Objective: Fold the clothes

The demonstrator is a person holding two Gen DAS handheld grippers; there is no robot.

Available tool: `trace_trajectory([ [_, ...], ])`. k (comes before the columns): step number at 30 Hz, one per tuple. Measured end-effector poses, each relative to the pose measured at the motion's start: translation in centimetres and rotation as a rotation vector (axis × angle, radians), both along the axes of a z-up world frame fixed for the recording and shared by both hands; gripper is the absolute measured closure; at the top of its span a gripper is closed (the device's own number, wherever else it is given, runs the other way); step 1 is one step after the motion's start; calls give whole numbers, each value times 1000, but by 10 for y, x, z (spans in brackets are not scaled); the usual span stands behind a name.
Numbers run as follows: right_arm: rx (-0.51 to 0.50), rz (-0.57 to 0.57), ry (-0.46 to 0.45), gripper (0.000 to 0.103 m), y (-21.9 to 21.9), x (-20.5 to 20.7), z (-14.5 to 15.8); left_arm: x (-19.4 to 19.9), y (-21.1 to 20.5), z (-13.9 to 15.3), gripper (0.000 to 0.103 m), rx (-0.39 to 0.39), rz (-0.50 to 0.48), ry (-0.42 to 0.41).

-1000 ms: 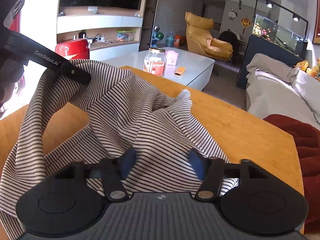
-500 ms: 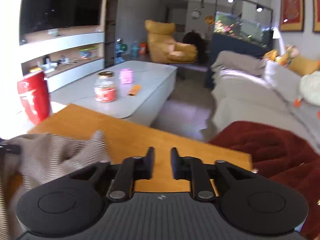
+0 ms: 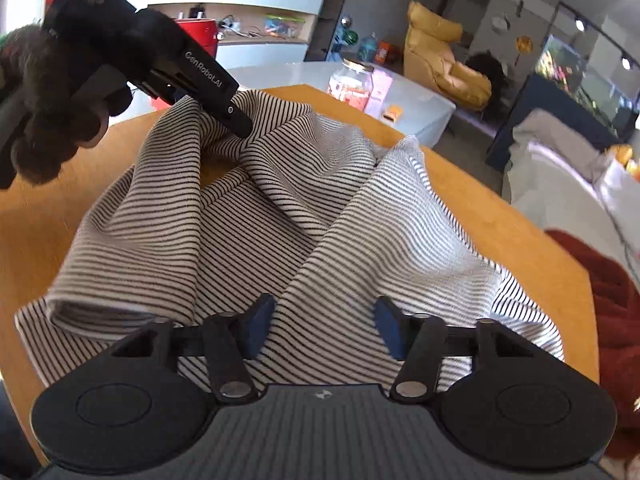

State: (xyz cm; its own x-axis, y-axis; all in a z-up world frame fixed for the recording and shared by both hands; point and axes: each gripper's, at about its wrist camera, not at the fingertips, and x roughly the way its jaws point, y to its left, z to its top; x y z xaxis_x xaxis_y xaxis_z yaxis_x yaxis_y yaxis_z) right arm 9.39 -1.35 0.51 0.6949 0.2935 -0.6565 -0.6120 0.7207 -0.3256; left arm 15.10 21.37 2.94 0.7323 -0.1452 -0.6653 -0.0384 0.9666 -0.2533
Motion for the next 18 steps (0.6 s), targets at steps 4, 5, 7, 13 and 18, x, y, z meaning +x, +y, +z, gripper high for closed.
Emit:
trace_trajectory([
  [4, -151, 7, -221, 98, -21, 23, 33, -4, 6, 3, 57, -7, 11, -16],
  [5, -185, -31, -283, 98, -30, 37, 44, -4, 8, 4, 56, -8, 16, -20],
  [7, -252, -108, -405, 98, -49, 65, 64, -3, 9, 5, 55, -4, 24, -23],
  [13, -108, -315, -312, 98, -110, 151, 91, 8, 11, 4, 52, 28, 21, 3],
  [18, 222, -276, -114, 44, -134, 175, 102, 16, 5, 2, 38, 39, -43, 19],
])
